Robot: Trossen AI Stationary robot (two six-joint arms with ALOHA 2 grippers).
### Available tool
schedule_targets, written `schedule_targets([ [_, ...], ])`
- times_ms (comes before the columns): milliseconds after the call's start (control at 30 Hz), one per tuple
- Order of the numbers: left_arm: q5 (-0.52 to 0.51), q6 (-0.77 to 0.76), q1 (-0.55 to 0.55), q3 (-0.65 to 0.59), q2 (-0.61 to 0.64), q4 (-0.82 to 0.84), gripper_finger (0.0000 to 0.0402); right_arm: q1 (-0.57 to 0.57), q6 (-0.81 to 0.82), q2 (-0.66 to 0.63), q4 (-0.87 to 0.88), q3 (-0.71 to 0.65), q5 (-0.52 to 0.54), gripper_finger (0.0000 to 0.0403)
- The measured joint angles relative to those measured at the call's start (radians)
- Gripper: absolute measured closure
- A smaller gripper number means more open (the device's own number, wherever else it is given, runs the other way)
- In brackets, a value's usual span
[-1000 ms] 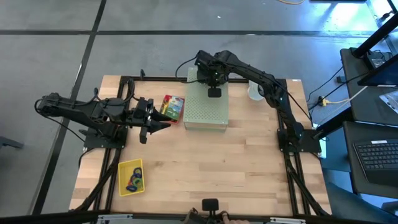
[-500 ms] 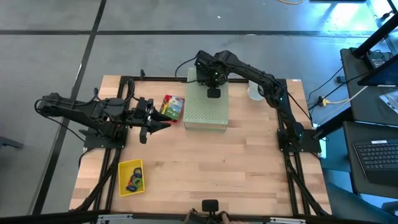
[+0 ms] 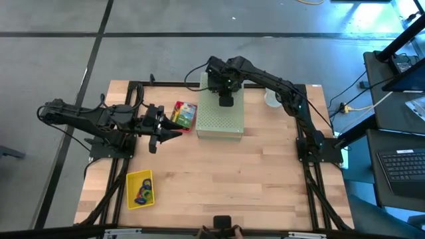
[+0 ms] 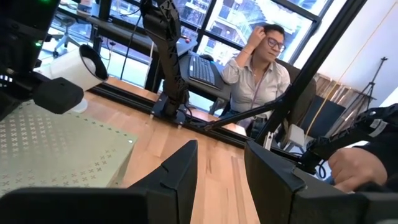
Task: Pick & Place Office Desk Supplies
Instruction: Put the black bin on the shelf, then put the orange rubber band into the black bin
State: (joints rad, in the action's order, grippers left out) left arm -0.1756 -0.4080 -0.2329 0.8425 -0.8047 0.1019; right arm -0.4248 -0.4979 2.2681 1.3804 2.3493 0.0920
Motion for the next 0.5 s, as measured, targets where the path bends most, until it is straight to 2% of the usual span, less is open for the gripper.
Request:
schedule_targets([
  [267,0.013,0.0,0.0,0.0,0.0,0.008,0.0274,0.0,0.064,-0.01,0.0,0.004,0.038,0.0256],
  [500,0.013,0.0,0.0,0.0,0.0,0.016,0.0274,0.003,0.096,-0.081,-0.001,0.005,0.014,0.0255],
])
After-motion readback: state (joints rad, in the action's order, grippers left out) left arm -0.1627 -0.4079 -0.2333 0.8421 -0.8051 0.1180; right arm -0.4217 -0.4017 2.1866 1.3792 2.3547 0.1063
